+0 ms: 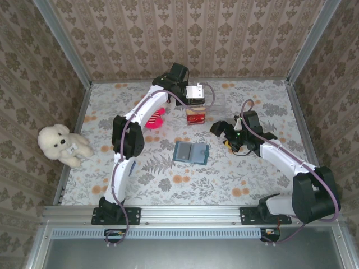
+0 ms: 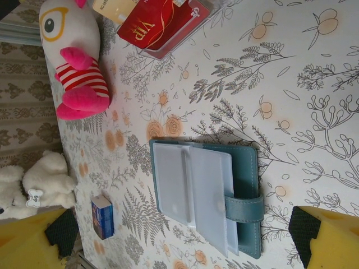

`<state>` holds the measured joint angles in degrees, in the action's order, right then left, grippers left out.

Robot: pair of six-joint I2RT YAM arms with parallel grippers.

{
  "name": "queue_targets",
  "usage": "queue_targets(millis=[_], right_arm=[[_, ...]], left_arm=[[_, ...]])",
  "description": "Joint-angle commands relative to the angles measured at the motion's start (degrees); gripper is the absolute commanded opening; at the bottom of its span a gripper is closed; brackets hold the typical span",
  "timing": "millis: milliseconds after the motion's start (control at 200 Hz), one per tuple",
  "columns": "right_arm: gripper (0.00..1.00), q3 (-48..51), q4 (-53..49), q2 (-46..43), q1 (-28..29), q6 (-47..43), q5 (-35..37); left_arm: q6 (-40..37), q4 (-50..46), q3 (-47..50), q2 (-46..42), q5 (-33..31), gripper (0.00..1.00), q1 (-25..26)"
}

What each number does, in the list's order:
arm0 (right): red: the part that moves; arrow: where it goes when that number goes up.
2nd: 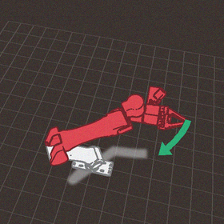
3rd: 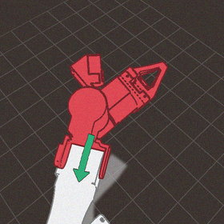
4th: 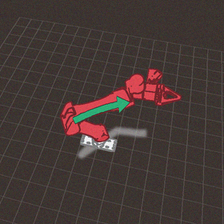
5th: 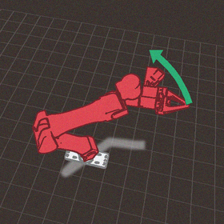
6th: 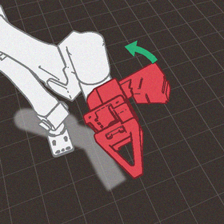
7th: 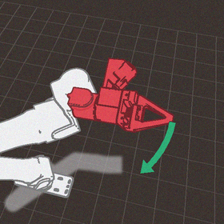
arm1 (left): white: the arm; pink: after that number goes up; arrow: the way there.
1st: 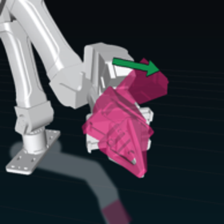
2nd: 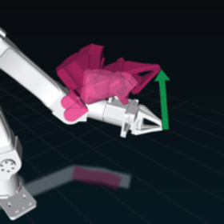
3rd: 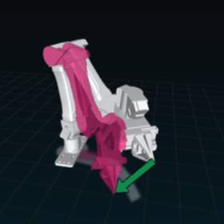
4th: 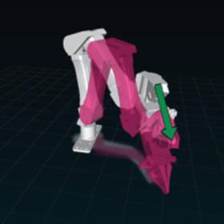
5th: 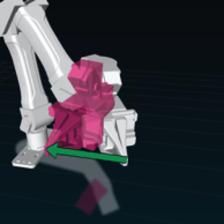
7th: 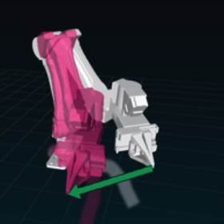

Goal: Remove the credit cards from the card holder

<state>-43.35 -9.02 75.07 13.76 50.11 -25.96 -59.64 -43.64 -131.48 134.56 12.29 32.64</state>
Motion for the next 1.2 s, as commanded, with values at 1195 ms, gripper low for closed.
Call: queue_targets(millis=[1195], right_arm=[[1.00, 0.90, 2.78, 2.13, -1.01, 2.09, -2.91]], left_arm=[[1.18, -14.34, -8.10, 5.23, 4.81, 0.00, 0.23]])
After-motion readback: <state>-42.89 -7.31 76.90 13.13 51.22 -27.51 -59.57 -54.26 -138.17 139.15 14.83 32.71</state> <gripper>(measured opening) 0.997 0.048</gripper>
